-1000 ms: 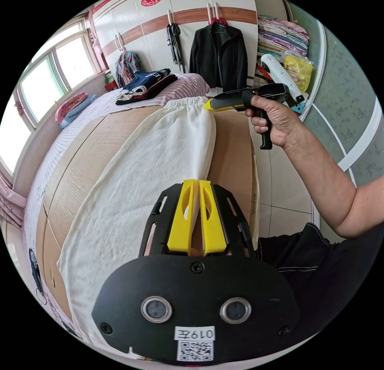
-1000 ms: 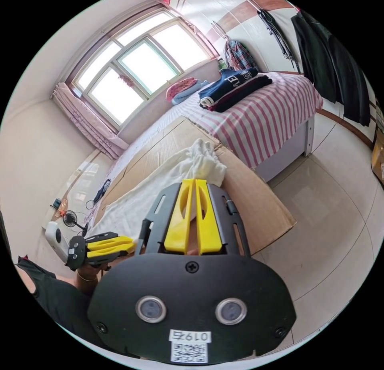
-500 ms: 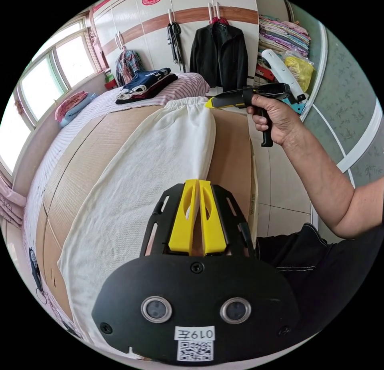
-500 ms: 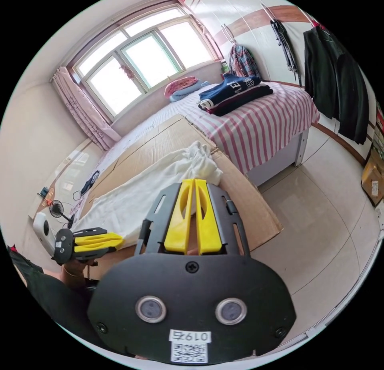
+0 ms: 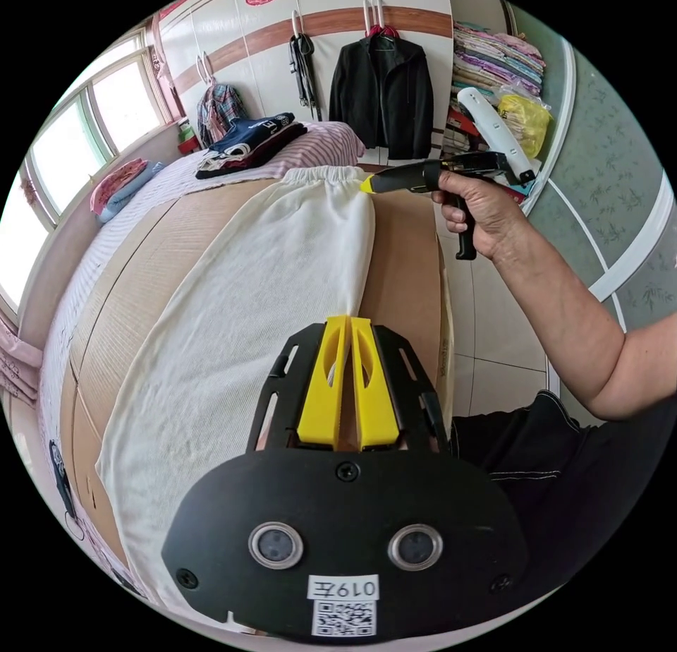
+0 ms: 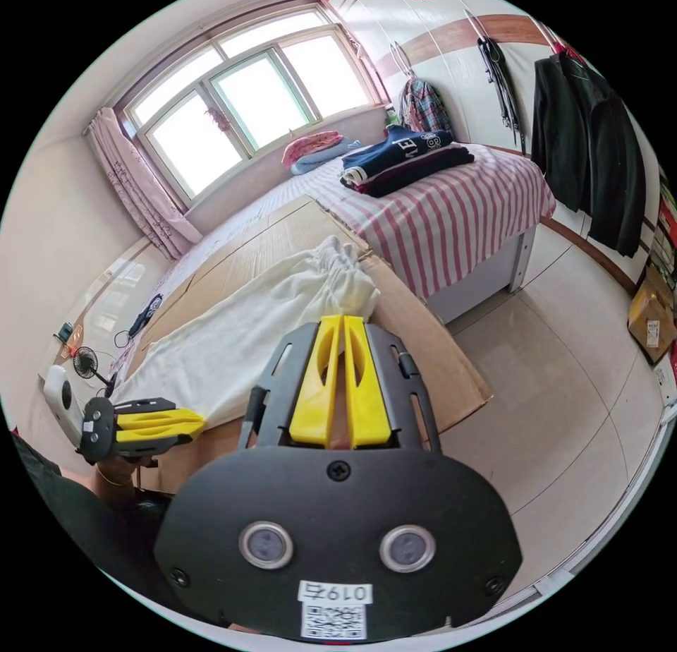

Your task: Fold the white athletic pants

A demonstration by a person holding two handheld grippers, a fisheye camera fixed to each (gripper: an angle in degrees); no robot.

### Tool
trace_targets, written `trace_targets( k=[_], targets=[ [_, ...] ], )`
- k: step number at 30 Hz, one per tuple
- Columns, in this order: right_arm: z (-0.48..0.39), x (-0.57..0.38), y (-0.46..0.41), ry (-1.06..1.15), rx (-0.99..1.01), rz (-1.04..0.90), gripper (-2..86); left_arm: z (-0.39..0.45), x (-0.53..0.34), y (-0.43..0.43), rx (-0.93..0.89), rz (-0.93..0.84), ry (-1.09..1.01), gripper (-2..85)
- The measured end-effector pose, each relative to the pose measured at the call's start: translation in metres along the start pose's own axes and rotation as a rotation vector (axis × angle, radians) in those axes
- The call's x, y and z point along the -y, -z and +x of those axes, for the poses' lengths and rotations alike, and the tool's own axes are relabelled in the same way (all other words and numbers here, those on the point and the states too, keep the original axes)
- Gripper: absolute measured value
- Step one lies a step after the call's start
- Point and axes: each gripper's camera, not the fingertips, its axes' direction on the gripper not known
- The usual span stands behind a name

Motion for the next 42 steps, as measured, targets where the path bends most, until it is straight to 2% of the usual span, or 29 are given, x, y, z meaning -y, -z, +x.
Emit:
trace_targets(
  k=[2, 10, 16, 18, 22, 28, 32, 35, 42],
  targets=[
    [-0.012, 0.008, 0.014, 0.020, -0.004, 0.042, -0.6, -0.001, -0.001, 0.009, -0.002, 0.027, 0.014, 0.7],
    [-0.028, 0.026, 0.016, -0.034, 0.023, -0.010, -0.3, 0.009, -0.010, 0.010, 0.022, 0.014, -0.012, 0.7],
    [-0.063, 0.040, 0.042, -0.054, 0.084, 0.017, 2.1, 0.005, -0.028, 0.031, -0.054, 0.041, -0.013, 0.7],
    [-0.086, 0.043, 0.060, 0.016, 0.088, 0.046, 3.2, 0.003, -0.043, 0.050, -0.052, 0.076, -0.009, 0.7],
    [-0.185, 0.039, 0.090, 0.413, 0.103, 0.030, 2.1, -0.009, -0.093, 0.090, -0.039, 0.157, 0.045, 0.8],
    [-0.331, 0.006, 0.087, 0.848, 0.111, -0.085, 0.4, 0.000, -0.131, 0.107, 0.094, 0.132, 0.076, 0.8],
    [-0.407, -0.012, 0.085, 1.081, 0.063, -0.136, 4.0, 0.016, -0.132, 0.096, 0.161, 0.068, 0.033, 0.9],
    [-0.440, -0.019, 0.083, 1.178, -0.051, -0.124, 7.0, 0.022, -0.132, 0.092, 0.180, 0.058, 0.016, 1.0],
    [-0.493, -0.010, 0.087, 1.306, -0.061, -0.184, 6.9, 0.020, -0.130, 0.088, 0.179, 0.040, 0.027, 0.8]
  ],
)
